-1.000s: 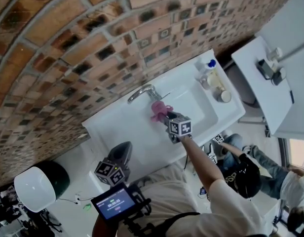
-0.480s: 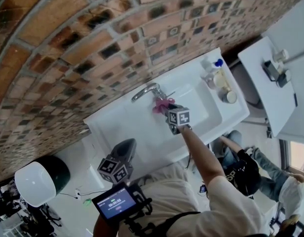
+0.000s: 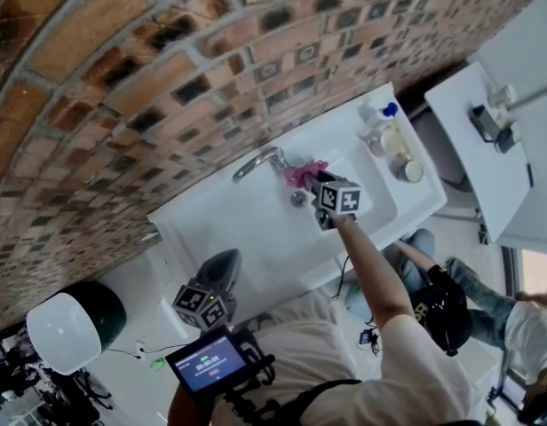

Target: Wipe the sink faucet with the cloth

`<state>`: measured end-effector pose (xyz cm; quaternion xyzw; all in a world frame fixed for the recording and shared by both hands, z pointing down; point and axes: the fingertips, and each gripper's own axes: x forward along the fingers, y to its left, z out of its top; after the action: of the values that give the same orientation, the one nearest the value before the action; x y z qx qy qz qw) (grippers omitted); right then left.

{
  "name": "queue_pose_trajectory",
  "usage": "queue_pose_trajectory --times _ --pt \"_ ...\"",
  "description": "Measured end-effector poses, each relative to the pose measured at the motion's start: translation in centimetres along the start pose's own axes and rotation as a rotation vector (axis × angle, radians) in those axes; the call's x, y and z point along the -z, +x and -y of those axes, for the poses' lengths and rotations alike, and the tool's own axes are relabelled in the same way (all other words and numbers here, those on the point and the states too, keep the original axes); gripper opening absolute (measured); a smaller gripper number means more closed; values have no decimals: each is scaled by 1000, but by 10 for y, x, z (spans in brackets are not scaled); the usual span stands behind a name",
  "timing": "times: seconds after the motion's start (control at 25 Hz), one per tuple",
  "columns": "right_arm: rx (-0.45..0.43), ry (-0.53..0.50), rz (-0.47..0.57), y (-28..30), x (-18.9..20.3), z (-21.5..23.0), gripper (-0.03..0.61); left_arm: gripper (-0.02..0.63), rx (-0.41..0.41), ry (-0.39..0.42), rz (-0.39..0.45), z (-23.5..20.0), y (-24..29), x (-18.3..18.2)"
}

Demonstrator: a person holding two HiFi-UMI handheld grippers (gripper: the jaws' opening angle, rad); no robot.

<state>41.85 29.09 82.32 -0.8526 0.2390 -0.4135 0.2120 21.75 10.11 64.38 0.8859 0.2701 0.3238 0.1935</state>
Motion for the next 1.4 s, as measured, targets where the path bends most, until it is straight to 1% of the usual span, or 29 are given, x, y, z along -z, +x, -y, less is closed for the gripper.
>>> queue_pose_trajectory --times 0.12,0.2,0.28,0.36,0.44,0.48,0.56,0.6,0.68,0.76,0.84,0.92,0.96,1.12,1.2,1.24,1.32,1.4 --pt "10 -15 7 -6 -11 3 135 -15 14 6 -6 5 2 1" --pt "3 -12 45 -14 -26 2 135 -15 24 12 -11 10 3 1" --pt "-53 18 143 -30 -55 -6 132 -15 33 16 -15 13 4 1" --pt "-120 42 259 -52 -94 -23 129 -15 39 16 -19 15 5 4" --pt "-147 19 336 -75 -126 -40 129 -15 44 23 -18 19 5 6" --pt "-155 -2 359 -86 -135 -47 129 -15 45 26 -15 21 4 6" --pt "-160 -62 373 -103 -140 -60 129 -15 49 25 -9 24 4 5" --pt "-155 -101 363 -109 -135 -65 129 -15 52 24 -6 26 3 5" --pt "-128 -186 317 -115 -113 -70 129 -15 54 26 0 28 2 4" --pt "-83 -259 252 -116 -84 -68 129 -15 57 28 5 28 1 3" --pt "-47 -309 189 -116 -53 -68 129 -15 59 25 9 26 -1 4" --pt "-34 -377 122 -112 -22 -77 129 -15 56 19 11 24 -5 6" --pt "-30 -429 84 -107 -6 -84 129 -15 53 13 13 22 -8 8" --pt "1 -687 -57 -83 43 -109 129 -15 43 -3 23 19 -15 13" --pt "41 -823 -126 -66 58 -115 129 -15 40 3 27 17 -19 12" --pt "78 -908 -151 -56 59 -118 129 -15 37 6 30 16 -21 12" --pt "179 -1090 -188 -37 52 -122 130 -15 28 4 41 11 -26 11" --pt "282 -1245 -232 -15 45 -121 130 -14 16 -5 50 6 -33 12"
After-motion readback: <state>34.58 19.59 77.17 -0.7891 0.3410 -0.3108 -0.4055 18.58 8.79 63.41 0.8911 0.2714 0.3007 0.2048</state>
